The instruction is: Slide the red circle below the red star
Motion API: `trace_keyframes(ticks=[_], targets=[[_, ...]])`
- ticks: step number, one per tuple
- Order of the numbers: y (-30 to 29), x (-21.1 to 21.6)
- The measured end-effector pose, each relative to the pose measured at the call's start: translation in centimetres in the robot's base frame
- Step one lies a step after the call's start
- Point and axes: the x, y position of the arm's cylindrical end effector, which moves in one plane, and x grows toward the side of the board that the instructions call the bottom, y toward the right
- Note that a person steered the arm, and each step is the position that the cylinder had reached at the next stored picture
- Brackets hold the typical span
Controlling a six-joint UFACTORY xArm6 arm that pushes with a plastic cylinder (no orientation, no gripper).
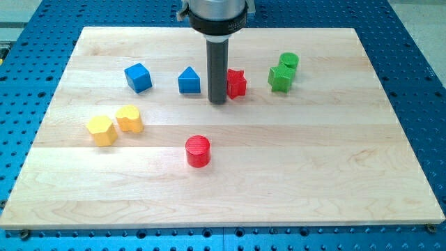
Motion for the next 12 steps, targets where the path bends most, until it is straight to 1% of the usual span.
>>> trace_keyframes(ticks=[1, 3, 4, 5, 6, 7, 9, 10, 12], targets=[[-2.6, 5.3], [-8.8, 13.1], [-7.0, 15.2], [-1.6, 13.2], [1.6, 11.5], [1.3, 11.5], [-7.8, 13.9], [-6.6, 10.8], [-1.9, 6.2]])
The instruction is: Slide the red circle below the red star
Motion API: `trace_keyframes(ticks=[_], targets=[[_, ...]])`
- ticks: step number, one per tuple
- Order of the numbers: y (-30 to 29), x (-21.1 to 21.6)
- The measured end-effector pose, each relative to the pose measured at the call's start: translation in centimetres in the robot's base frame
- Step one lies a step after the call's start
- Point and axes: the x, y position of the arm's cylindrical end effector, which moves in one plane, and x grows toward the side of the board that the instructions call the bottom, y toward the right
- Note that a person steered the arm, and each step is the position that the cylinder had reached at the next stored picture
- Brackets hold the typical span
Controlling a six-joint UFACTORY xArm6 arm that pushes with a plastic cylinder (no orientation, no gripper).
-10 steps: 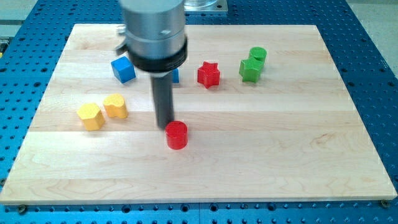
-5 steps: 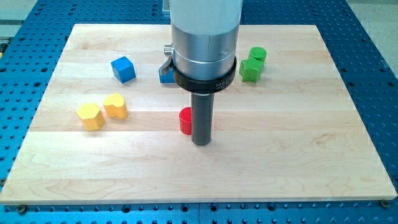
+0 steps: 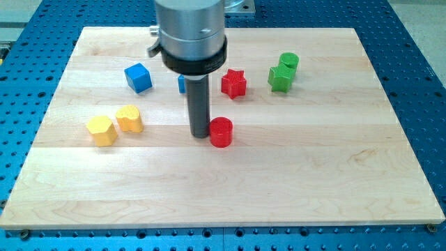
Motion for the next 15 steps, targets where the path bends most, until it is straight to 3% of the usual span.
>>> trace_keyframes(ticks=[2, 4, 6, 8, 9, 10, 11, 15], targets=[[0.3, -0.2], [-4.5, 2.5], [1.6, -0.4], [0.7, 0.4], [-2.8, 4.6], [-1.4, 8.3], [1.0, 5.6], [1.9, 1.8]])
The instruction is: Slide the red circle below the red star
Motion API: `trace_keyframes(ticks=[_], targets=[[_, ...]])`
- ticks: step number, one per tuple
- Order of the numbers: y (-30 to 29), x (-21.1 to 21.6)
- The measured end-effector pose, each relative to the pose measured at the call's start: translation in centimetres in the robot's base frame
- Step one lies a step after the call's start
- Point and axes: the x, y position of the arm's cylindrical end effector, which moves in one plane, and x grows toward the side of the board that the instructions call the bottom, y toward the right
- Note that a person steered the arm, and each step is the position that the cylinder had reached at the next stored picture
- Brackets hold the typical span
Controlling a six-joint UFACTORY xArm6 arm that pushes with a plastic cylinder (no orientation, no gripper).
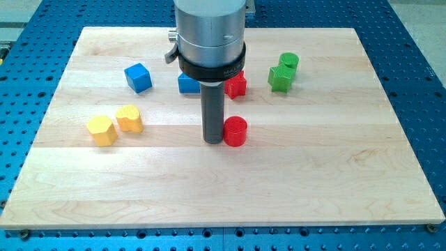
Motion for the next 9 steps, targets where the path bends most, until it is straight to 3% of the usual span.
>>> trace_keyframes(ticks=[2, 4, 7, 9], targets=[[0.5, 2.3], [5.5, 2.9], [5.4, 0.6], [2.4, 1.7]])
